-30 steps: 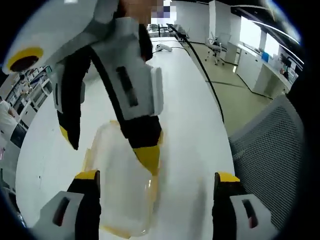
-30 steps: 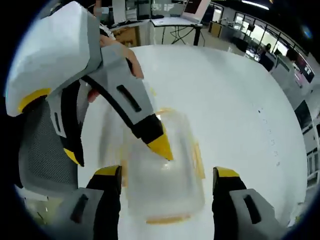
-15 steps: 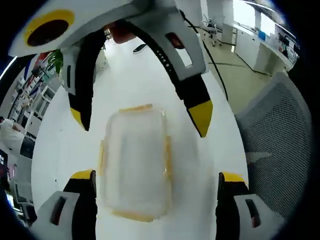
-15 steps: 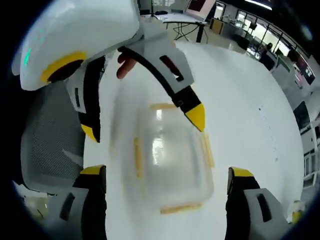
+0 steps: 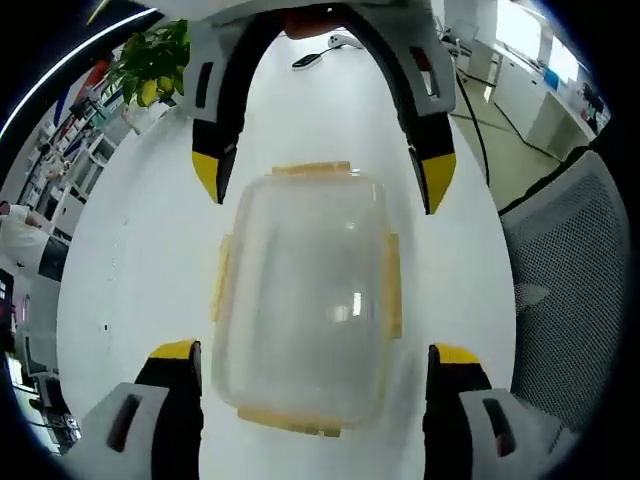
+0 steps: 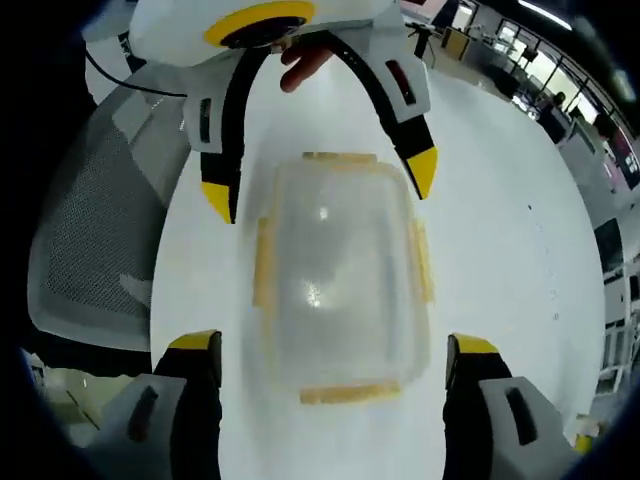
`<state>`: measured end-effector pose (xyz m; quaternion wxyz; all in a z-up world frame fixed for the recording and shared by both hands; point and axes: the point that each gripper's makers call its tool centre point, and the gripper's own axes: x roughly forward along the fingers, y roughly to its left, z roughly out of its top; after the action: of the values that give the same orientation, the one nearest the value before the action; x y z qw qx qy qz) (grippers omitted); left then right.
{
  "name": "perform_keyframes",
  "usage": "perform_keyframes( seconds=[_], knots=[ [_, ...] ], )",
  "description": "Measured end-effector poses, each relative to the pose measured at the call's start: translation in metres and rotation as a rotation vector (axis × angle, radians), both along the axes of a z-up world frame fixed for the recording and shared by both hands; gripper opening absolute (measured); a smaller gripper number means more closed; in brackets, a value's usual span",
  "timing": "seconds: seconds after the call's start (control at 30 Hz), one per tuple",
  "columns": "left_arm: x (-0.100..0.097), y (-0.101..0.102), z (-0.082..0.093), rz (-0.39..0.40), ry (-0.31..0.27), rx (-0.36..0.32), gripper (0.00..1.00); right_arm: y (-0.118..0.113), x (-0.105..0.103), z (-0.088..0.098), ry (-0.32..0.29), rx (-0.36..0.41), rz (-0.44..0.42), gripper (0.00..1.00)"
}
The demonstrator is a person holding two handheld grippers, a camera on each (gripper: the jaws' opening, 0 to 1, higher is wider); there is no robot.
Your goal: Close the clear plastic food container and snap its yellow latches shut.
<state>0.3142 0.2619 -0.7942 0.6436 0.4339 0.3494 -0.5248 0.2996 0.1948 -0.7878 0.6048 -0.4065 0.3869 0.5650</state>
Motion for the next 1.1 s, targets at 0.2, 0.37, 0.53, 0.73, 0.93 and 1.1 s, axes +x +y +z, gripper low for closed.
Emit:
perform_keyframes(
  seconds=[0.2, 0.37, 0.53, 0.73, 0.93, 1.1],
  knots=[
    [0.003, 0.004, -0.011, 0.017, 0.026, 0.027, 0.87, -0.003, 0.003, -0.009, -0.020, -0.035, 0.047, 0.90],
    [0.003, 0.000, -0.016, -0.002, 0.023, 0.036, 0.87, 0.000, 0.001, -0.013, -0.014, -0.028, 0.053, 0.89],
    [0.006, 0.000, -0.018, -0.024, 0.011, 0.044, 0.85, -0.002, 0.000, -0.016, -0.015, -0.045, 0.050, 0.87],
    [0.006, 0.005, -0.018, -0.034, 0.008, 0.055, 0.82, -0.002, 0.005, -0.018, -0.013, -0.066, 0.059, 0.84],
    [0.001, 0.007, -0.017, -0.048, 0.014, 0.066, 0.82, -0.001, 0.004, -0.014, 0.019, -0.054, 0.041, 0.78],
    [0.001, 0.007, -0.018, -0.050, 0.010, 0.069, 0.82, -0.001, 0.004, -0.014, 0.034, -0.062, 0.052, 0.76]
  ],
)
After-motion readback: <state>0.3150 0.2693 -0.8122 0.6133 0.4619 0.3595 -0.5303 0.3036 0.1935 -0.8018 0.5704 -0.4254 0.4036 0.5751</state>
